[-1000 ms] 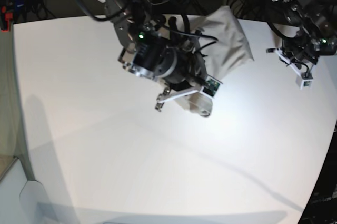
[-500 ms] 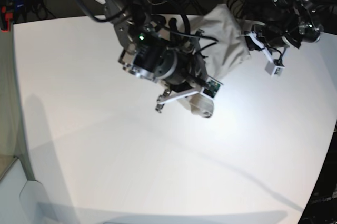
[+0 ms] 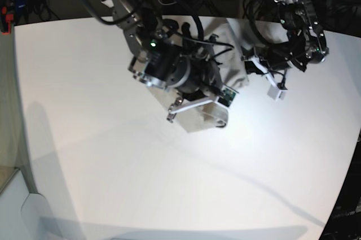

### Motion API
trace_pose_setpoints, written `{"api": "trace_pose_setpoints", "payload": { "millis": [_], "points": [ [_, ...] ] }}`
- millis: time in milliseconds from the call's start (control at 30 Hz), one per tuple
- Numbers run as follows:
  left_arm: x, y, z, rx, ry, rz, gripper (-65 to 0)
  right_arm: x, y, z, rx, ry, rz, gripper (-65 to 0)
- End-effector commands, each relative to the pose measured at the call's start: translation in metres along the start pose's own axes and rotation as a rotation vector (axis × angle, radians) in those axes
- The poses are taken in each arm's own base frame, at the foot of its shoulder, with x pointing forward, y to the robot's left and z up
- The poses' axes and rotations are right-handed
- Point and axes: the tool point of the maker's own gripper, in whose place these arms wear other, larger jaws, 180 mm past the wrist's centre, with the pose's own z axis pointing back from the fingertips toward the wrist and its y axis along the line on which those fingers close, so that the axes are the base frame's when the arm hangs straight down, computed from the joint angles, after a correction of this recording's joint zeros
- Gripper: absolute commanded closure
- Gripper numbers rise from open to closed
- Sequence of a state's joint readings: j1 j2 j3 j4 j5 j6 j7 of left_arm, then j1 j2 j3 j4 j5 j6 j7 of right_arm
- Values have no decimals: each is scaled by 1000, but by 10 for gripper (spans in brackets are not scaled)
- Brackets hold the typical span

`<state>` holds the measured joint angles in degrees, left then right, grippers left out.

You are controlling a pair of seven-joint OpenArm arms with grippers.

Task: Layout the t-shirt on the table in an organized manner, then fold the t-shirt properly
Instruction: 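Grasp the folded bundle's edge with the left gripper beside the right gripper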

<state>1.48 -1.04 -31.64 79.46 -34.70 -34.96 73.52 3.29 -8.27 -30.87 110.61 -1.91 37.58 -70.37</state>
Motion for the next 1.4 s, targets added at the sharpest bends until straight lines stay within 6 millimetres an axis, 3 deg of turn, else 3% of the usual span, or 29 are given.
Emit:
{"api": "trace_pose_setpoints", "payload": {
  "millis": [0,200,333,633,967,1367],
  "points": [
    [-6,11,-4,55,53,-9,-2,16,-4,3,-12,-56,-18,-1],
    [19,10,-27,0,-20,49,-2,11,-3,0,-5,-38,-19,-1],
    [24,9,-34,-18,-29,70,-2,11,-4,-2,-4,-35,-16,-1],
    [24,14,-31,-6,-26,64,-2,7,0,-18,31,-45,-20,-1],
    [18,31,-20,31,-12,60,-2,15,-16,-36,35,-43,5,-1],
    [20,41,-12,53,-14,54,-4,12,-11,-51,73,-39,0,-2]
  ]
}}
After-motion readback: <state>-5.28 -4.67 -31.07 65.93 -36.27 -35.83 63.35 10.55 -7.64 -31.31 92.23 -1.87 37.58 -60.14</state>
